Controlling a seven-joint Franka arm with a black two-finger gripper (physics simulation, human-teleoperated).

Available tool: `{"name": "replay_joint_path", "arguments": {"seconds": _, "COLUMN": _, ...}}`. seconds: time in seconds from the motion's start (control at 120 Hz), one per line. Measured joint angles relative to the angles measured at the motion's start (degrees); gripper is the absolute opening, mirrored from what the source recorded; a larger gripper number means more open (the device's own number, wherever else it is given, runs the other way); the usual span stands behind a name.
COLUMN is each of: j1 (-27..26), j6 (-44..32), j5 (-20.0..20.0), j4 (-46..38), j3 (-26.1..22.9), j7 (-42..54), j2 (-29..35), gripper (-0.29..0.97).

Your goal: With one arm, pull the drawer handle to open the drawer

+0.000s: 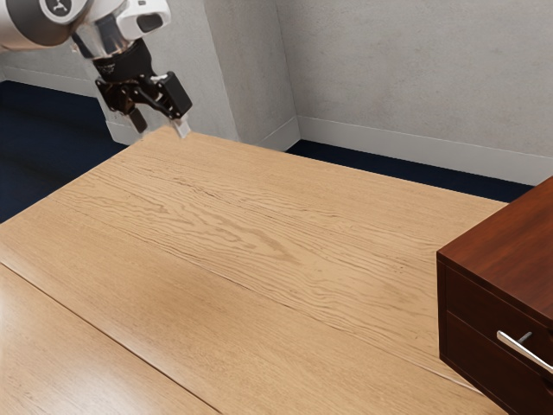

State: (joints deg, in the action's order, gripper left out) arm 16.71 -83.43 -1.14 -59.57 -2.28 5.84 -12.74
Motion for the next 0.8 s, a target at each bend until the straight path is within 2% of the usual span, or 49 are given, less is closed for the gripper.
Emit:
{"name": "replay_joint_path", "arguments": {"seconds": 0.25, "j1": -0.08, "j6": 2.24, "j5": 0.13, "j4": 1.53, "j3": 0.03, "j7": 0.04, "j2": -0.15, "gripper": 0.68}}
{"name": "replay_joint_path", "arguments": {"seconds": 0.483, "j1": -0.59, "j6": 4.15, "j5": 1.51, "j4": 4.17, "j3": -0.55, "j7": -1.19, "j2": 6.57, "gripper": 0.68}}
{"name": "replay_joint_path", "arguments": {"seconds": 0.8, "j1": -1.90, "j6": 5.17, "j5": 2.14, "j4": 4.12, "j3": -1.67, "j7": -2.31, "j2": 7.73, "gripper": 0.68}}
